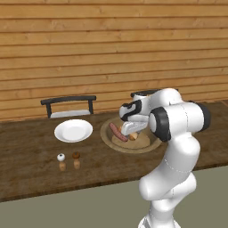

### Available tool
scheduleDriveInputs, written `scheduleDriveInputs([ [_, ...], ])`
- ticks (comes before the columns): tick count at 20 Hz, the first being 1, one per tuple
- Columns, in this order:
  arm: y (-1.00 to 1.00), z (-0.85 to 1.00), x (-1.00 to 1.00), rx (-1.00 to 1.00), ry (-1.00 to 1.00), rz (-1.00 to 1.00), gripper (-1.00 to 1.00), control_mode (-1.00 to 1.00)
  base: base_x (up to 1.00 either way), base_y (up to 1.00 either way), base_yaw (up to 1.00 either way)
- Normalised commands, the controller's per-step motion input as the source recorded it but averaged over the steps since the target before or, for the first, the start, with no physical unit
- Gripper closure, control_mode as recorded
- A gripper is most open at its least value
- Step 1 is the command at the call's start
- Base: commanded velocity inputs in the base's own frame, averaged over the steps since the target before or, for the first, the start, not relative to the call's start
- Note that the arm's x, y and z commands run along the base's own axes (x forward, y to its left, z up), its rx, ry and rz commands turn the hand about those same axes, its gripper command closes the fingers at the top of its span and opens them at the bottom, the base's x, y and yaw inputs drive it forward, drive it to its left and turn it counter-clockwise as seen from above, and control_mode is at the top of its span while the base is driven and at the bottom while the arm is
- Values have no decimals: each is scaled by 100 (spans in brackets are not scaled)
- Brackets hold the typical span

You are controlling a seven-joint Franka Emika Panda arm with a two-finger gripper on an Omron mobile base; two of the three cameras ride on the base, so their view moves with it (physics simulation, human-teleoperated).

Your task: Place one bun and one sausage from the bowl on each plate.

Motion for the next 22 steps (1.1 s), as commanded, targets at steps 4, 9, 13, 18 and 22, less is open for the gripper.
scheduleDriveInputs([
  [4,-16,26,-34,1,-4,0,100,-100,0,0,0],
  [9,5,97,-79,1,-4,-12,100,-100,0,0,0],
  [13,63,92,-71,0,-12,-12,100,-100,0,0,0],
  [18,97,71,-25,0,-6,-11,100,-100,0,0,0],
  [22,100,49,-1,0,-1,-11,100,-100,0,0,0],
])
